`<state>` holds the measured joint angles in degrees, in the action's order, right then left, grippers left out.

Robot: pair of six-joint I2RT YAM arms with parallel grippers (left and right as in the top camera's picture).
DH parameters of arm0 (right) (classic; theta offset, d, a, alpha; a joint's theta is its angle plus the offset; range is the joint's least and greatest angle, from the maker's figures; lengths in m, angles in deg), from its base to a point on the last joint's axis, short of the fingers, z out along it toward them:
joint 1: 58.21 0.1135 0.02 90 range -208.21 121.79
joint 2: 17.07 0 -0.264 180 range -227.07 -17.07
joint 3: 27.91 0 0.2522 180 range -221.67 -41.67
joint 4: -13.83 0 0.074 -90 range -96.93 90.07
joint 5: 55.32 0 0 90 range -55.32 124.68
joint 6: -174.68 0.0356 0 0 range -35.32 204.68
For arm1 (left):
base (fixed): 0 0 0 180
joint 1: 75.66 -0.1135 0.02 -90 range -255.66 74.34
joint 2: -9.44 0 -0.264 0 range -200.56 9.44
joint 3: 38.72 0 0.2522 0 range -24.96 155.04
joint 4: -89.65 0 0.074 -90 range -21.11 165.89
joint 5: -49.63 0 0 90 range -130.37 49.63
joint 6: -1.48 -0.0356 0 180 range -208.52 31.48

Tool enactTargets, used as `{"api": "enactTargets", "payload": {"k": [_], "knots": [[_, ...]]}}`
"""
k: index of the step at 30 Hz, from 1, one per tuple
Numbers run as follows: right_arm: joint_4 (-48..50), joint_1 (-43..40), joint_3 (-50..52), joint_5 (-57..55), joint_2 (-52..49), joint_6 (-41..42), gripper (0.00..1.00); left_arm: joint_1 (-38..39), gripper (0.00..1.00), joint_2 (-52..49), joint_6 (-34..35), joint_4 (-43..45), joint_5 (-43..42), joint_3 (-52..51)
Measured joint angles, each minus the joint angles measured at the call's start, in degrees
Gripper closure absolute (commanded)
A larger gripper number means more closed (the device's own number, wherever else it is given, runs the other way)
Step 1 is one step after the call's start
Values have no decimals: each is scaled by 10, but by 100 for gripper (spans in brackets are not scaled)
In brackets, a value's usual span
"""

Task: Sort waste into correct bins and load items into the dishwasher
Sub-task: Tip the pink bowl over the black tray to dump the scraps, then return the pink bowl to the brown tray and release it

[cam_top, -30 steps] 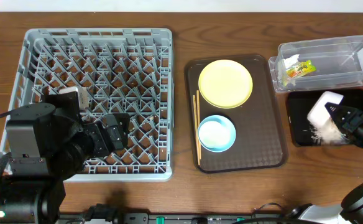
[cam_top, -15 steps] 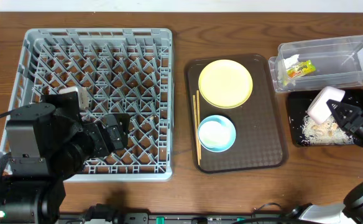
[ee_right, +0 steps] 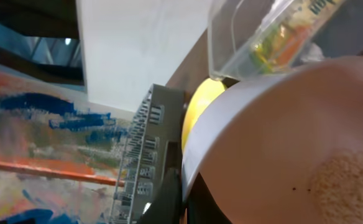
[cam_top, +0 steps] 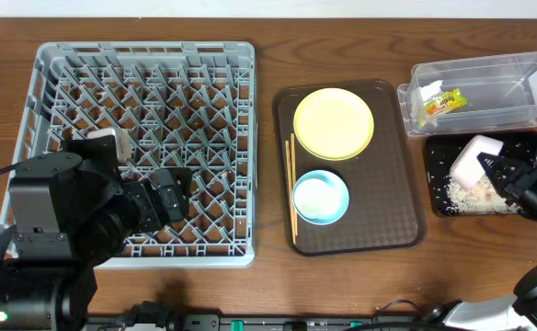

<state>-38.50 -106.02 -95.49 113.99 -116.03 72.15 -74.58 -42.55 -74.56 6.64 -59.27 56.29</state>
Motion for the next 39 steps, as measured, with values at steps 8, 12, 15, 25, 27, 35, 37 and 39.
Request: {"api": "enactTargets", "payload": {"k": [8, 12, 15, 25, 27, 35, 37, 39], "knots": [[-41, 0, 2, 3, -1, -22, 99, 0, 2, 0, 0, 0, 0, 0], [-14, 0, 3, -24, -3, -10, 99, 0, 2, 0, 0, 0, 0, 0], [-36, 0, 3, 12, -7, -21, 99, 0, 2, 0, 0, 0, 0, 0], [-60, 1, 3, 6, -7, -35, 99, 0, 2, 0, 0, 0, 0, 0], [-80, 3, 3, 2, -7, -39, 98, 0, 2, 0, 0, 0, 0, 0], [-130, 120, -4, -115, 107, -54, 99, 0, 2, 0, 0, 0, 0, 0], [-101, 182, -12, -184, 158, -24, 99, 0, 2, 0, 0, 0, 0, 0], [-76, 258, -18, -269, 205, 11, 99, 0, 2, 0, 0, 0, 0, 0]]}}
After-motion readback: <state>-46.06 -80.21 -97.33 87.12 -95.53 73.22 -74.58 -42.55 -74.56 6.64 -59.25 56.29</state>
